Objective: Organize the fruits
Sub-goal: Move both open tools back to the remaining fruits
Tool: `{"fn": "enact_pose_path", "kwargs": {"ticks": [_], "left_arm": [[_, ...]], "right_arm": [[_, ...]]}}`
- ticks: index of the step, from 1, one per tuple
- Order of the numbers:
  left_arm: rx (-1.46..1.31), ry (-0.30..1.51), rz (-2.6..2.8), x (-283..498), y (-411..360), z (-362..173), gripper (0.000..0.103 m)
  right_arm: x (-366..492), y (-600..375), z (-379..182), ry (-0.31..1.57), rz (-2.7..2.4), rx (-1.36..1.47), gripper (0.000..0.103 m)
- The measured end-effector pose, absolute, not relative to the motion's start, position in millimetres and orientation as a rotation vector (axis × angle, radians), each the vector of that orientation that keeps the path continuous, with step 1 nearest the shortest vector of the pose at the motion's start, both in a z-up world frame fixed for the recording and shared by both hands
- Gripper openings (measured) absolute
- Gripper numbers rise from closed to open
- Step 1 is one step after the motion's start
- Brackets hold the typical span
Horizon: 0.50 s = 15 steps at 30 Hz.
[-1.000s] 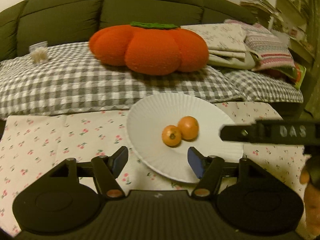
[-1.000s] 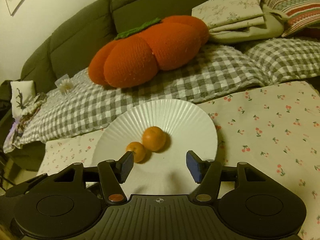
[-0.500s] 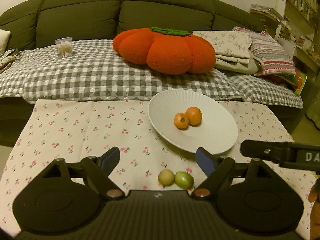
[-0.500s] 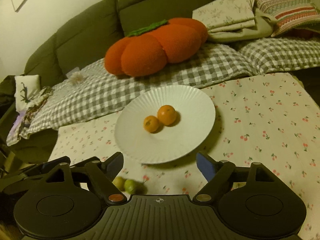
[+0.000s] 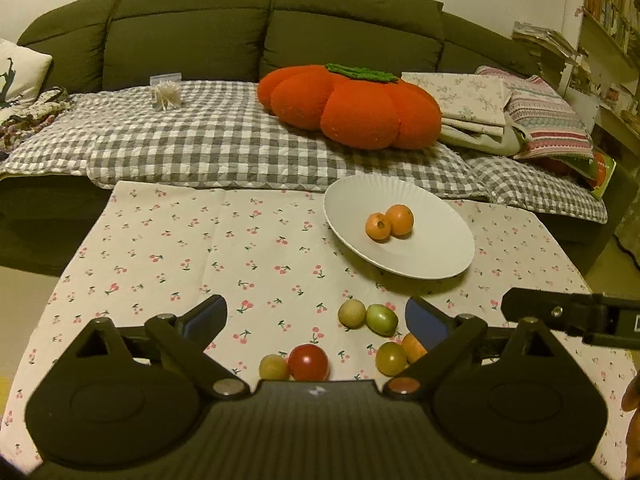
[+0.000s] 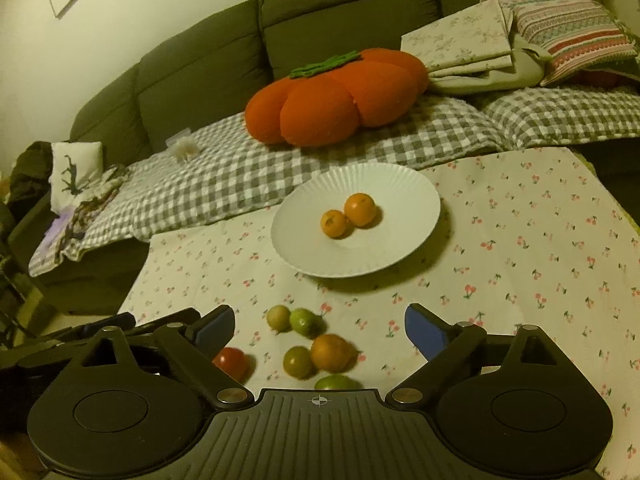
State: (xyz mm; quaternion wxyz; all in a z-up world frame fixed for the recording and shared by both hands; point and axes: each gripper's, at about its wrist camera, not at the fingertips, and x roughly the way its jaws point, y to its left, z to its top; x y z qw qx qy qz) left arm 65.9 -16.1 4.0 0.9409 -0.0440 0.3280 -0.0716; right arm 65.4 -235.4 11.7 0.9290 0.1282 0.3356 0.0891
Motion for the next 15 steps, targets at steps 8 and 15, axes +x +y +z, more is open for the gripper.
{"fn": "enact_pose_path", "kwargs": {"ticks": [8,15], "left_arm": [[-0.112,0.673,-0.154,55,-7,5,0.097],[-0.151,0.683,-0.166,51,2,3,0.097]], "right_arm": [[57,-232,16,0.683,0.204,0.259,0.094],[54,-237,16,0.684,0.211,0.255,0.094]]}}
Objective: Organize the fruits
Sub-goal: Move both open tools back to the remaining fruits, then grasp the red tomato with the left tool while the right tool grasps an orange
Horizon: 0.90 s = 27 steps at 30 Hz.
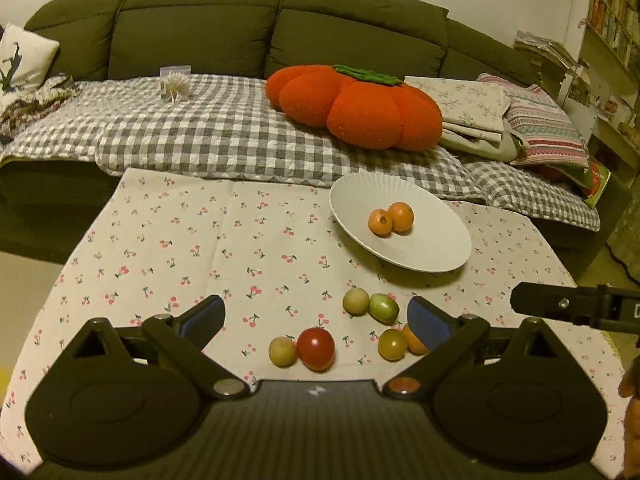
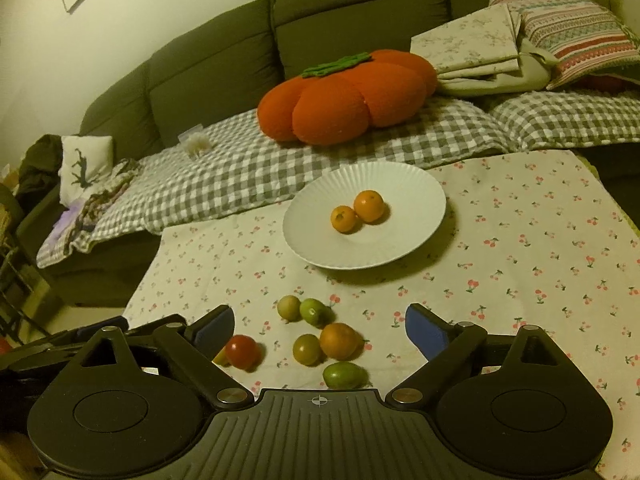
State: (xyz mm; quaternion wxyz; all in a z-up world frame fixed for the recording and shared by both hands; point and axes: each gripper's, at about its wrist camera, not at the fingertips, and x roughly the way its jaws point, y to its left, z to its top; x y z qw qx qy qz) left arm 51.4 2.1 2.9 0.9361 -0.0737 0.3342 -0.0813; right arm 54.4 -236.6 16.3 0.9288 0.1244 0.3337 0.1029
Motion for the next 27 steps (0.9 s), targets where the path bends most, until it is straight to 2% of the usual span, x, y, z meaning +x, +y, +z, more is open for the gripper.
{"fn": "enact_pose_path", "kwargs": {"ticks": [13,16,18,23,27], "left_arm": [[-0.069,0.744,-0.213,43,-18,-31,0.096],[-0.045,0.746,-0.205,49,-19,-39,0.089],[-0.024,0.732,-0.215,53,-21,-43,0.08],[0.053,0.706,-0.231,71,-28,-56,0.064],[0.096,0.71,-0.258,80,-33,-63,0.063]], "right_arm": [[58,-245,2,0.728,0.233,0.26,0.094],[60,-241,-7,0.742,0.227,0.226,0.094],[63,-240,-14,0.762,0.229,0.214,0.094],[75,-238,-30,0.782,0.241,0.174,0.093],[87,-240,-37,0.799,0.252,0.188,0.088]]}}
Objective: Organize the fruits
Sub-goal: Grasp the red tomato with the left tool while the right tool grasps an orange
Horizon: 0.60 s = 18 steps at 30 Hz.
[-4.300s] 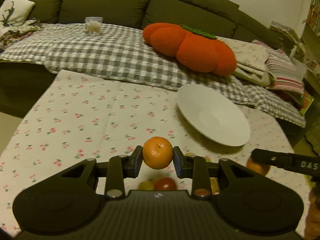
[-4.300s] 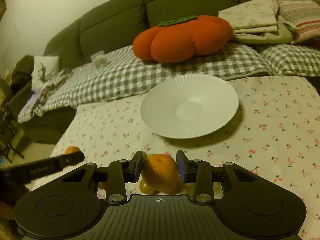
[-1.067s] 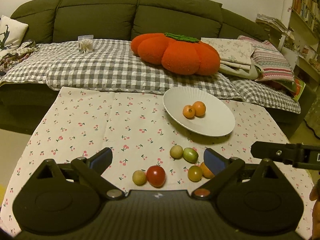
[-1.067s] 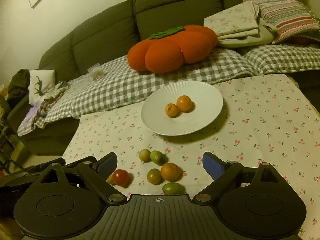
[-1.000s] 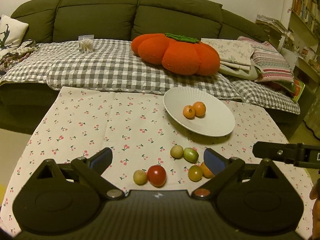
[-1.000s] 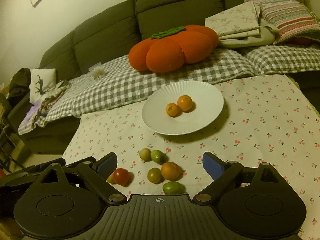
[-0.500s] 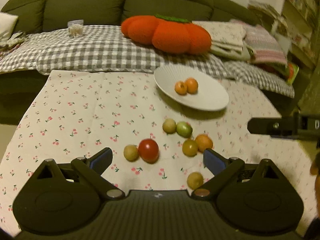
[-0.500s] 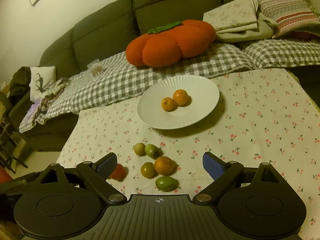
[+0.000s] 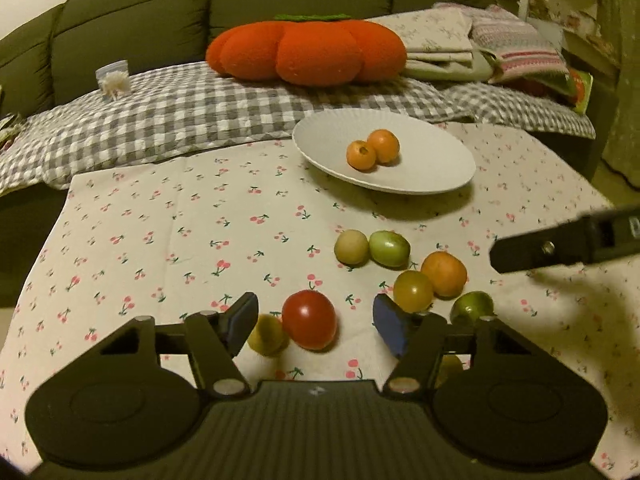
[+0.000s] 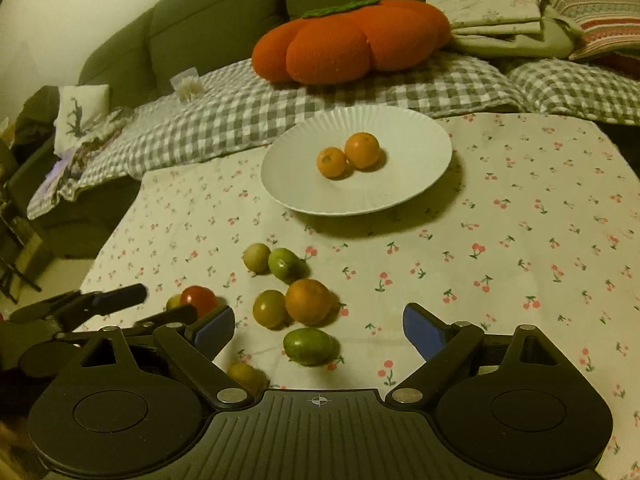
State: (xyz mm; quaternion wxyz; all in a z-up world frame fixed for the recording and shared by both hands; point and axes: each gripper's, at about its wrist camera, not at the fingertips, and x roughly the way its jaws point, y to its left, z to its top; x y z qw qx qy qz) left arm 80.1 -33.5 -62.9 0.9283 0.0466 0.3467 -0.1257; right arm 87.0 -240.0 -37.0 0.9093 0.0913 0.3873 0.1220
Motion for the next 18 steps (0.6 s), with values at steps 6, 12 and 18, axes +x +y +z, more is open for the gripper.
{"fn": "enact_pose_path", "kwargs": {"ticks": [6,12,18], "left_arm": [[0.123,0.727,-0.268,88,-38,-69,0.047],[0.129,0.745,-0.265,94,-38,-76,0.033],[0.143,0.742,-0.257,95,-41,-79,0.032]], "right_arm": [[108,-244,-51,0.847,0.245,0.301,0.075],[121,-239,-65,0.877,0.235,0.372,0.062],[128,-235,-74,0.886,0.224,0.402,0.055]]}}
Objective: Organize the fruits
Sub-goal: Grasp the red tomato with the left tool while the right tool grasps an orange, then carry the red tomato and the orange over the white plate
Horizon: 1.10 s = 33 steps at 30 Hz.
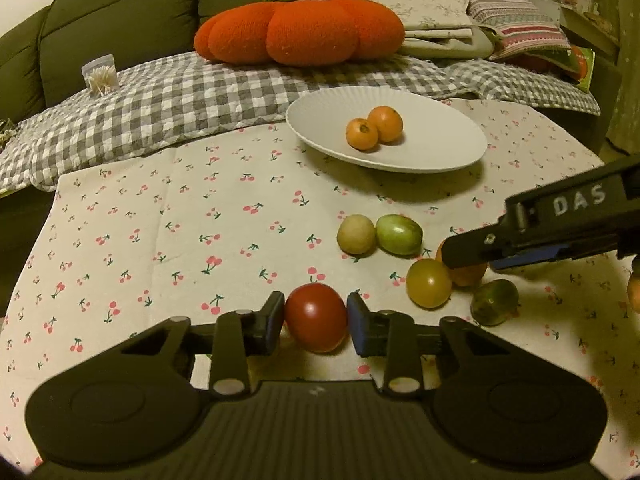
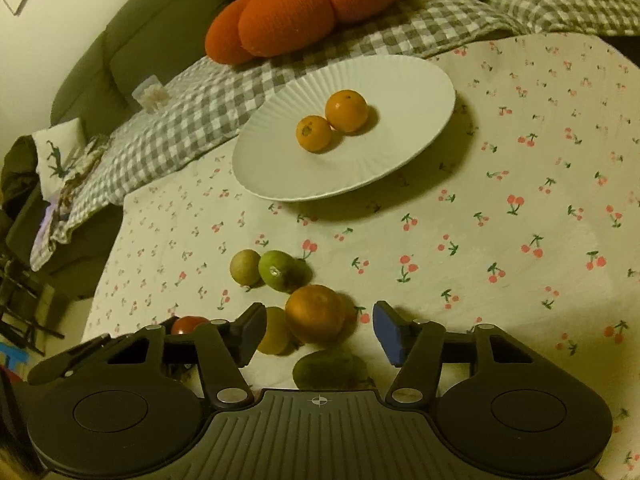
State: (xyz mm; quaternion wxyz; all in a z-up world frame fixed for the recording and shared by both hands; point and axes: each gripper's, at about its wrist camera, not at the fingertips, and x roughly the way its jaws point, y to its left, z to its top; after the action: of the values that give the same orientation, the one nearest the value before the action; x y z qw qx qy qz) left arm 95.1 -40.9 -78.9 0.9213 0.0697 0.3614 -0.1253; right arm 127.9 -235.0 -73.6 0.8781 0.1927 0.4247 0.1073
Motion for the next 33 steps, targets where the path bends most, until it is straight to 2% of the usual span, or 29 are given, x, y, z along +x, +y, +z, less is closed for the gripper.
{"fn": "enact_pose_path", "kwargs": {"ticks": [7,23,33], "left_arm": [[0.124,0.746,-0.257,96,-39,-78,0.032],[0.051,0.706,-0.27,91,-31,-58,0.032],[-0.1,0.702,-0.247,99,-1,-38,0.032]], "right_arm": [[131,-234,-80,0.888,0.219,0.425,0.033],[123,-240,-61,0.84,0.222,0.43,0.032],[119,-245,-50,0.817,0.227,0.436,0.032]]}}
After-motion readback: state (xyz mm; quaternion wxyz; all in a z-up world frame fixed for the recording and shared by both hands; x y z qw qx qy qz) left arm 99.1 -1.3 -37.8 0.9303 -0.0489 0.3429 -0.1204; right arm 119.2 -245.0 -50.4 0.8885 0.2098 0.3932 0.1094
